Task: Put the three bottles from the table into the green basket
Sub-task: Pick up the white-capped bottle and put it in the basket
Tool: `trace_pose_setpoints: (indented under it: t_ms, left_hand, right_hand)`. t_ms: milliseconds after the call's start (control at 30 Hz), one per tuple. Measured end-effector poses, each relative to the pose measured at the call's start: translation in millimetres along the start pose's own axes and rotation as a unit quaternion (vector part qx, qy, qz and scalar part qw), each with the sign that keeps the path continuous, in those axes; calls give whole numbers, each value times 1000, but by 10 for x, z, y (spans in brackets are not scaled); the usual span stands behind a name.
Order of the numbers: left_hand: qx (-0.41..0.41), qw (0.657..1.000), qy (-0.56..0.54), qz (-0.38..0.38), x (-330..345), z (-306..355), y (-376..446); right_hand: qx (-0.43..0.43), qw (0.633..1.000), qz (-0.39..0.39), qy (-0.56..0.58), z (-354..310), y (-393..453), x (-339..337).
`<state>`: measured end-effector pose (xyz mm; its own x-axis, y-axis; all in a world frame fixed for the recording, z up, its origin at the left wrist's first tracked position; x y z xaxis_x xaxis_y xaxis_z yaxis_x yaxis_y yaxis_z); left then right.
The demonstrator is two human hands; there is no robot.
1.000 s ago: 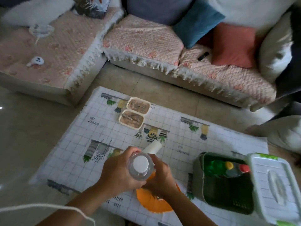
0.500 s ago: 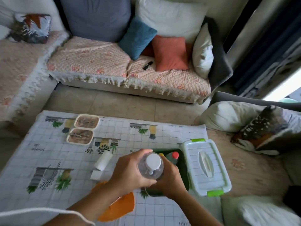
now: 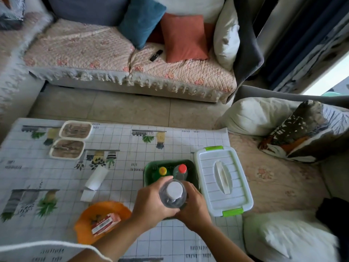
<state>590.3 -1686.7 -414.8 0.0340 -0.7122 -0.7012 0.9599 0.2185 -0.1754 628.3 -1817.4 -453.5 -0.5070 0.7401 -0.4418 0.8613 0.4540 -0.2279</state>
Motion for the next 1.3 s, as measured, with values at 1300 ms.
trace_pose_setpoints:
  t_ms: [1300]
  left_hand:
    - [-101,990,-68,-71,1118,-852,192]
  right_hand:
    - [106,989,-88,-57,1201,359,449]
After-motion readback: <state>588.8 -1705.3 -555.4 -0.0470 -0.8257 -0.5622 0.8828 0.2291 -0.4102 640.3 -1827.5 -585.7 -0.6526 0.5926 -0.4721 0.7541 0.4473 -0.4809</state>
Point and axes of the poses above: each hand's wrist, its own y-axis towards the middle knuckle, its own x-axis out of the palm, z = x × y, the point moved 10 cm from there along y, towards the middle knuckle, and after that the axes turned 8 degrees about y, right-handed, at the moved point
